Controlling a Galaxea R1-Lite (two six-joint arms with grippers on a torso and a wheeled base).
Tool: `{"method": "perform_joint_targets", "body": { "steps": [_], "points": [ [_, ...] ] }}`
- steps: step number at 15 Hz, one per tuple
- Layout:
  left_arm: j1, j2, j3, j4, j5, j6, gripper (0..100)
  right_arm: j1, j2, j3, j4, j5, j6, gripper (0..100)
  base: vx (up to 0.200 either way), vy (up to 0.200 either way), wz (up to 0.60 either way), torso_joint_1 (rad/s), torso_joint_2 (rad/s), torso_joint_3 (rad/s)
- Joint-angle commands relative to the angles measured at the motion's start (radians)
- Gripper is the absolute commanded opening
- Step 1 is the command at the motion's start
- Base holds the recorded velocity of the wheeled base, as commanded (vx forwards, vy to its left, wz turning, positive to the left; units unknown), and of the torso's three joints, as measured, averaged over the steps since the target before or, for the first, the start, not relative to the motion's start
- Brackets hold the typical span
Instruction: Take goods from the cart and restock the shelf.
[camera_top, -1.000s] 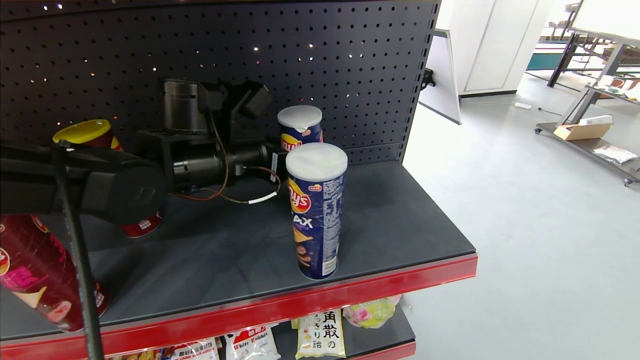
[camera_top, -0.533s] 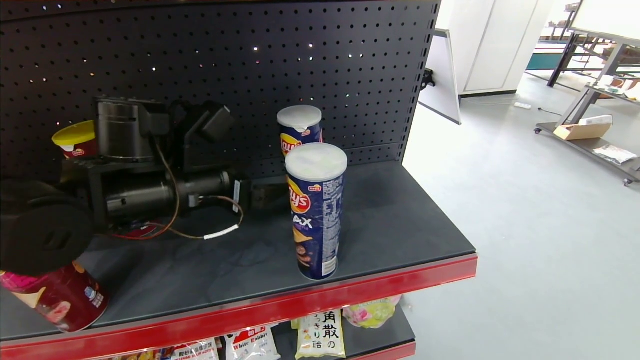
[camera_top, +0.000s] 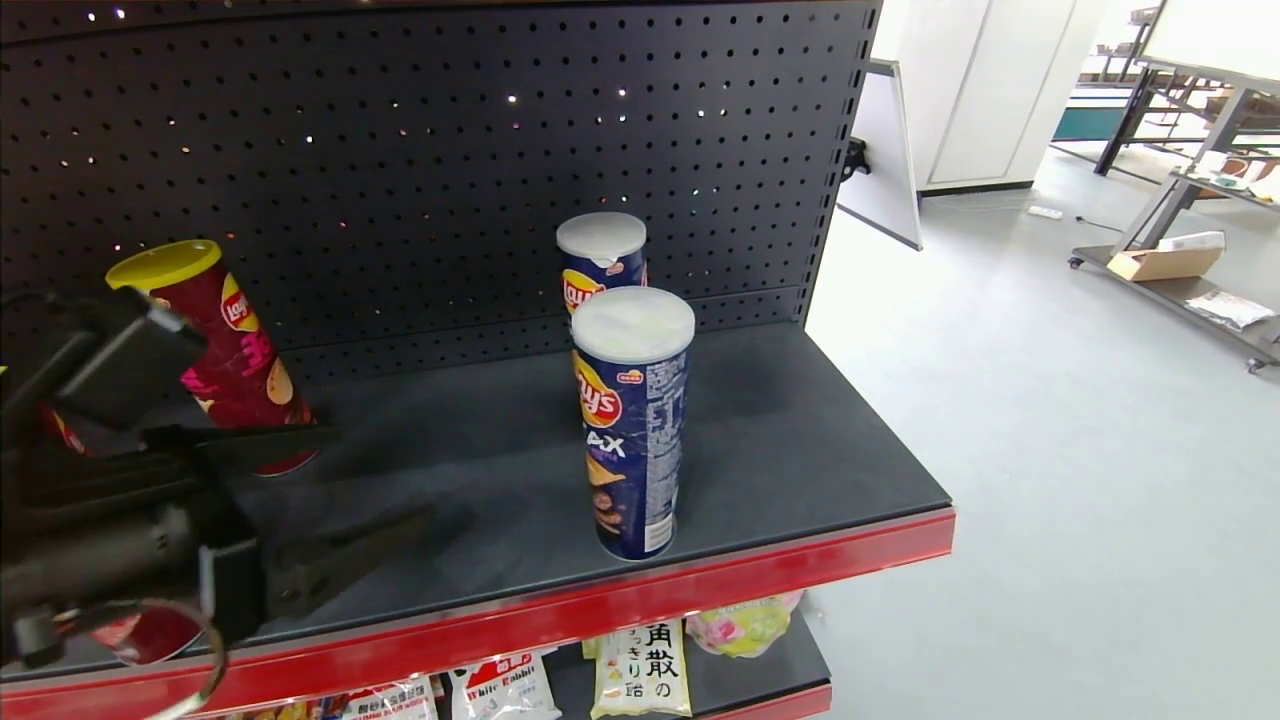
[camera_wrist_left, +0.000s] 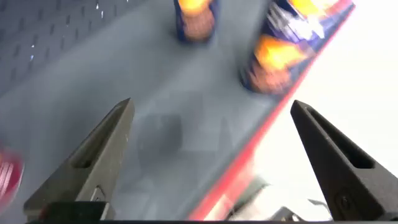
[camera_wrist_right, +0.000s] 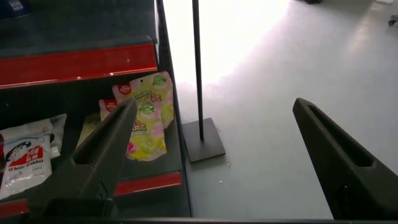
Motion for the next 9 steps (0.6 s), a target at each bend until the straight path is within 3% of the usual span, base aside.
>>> {"method": "perform_joint_targets", "body": {
  "steps": [1, 4, 5, 6, 7, 8, 9],
  "points": [
    [0.003, -0.393, 0.032, 0.254, 0.022, -0.003, 100, 0.0, 0.0, 0.0, 0.0, 0.001, 0.0, 100, 0.0, 0.0, 0.0, 0.0, 0.0, 0.0],
    [0.024, -0.686, 0.049, 0.511, 0.189, -0.046, 100, 0.0, 0.0, 0.0, 0.0, 0.001, 0.0, 100, 0.0, 0.0, 0.0, 0.0, 0.0, 0.0],
    [0.03, -0.79, 0.041, 0.638, 0.223, -0.055, 100, 0.0, 0.0, 0.0, 0.0, 0.001, 0.0, 100, 0.0, 0.0, 0.0, 0.0, 0.0, 0.0],
    [0.032, -0.804, 0.041, 0.656, 0.226, -0.055, 100, 0.0, 0.0, 0.0, 0.0, 0.001, 0.0, 100, 0.0, 0.0, 0.0, 0.0, 0.0, 0.0],
    [0.081, -0.901, 0.026, 0.811, 0.259, -0.084, 100, 0.0, 0.0, 0.0, 0.0, 0.001, 0.001, 100, 0.0, 0.0, 0.0, 0.0, 0.0, 0.0],
    [0.171, -0.947, 0.027, 0.888, 0.267, -0.147, 100, 0.0, 0.0, 0.0, 0.0, 0.001, 0.0, 100, 0.0, 0.0, 0.0, 0.0, 0.0, 0.0],
    [0.2, -0.954, 0.032, 0.897, 0.267, -0.161, 100, 0.0, 0.0, 0.0, 0.0, 0.001, 0.001, 100, 0.0, 0.0, 0.0, 0.0, 0.0, 0.0]
  ]
}}
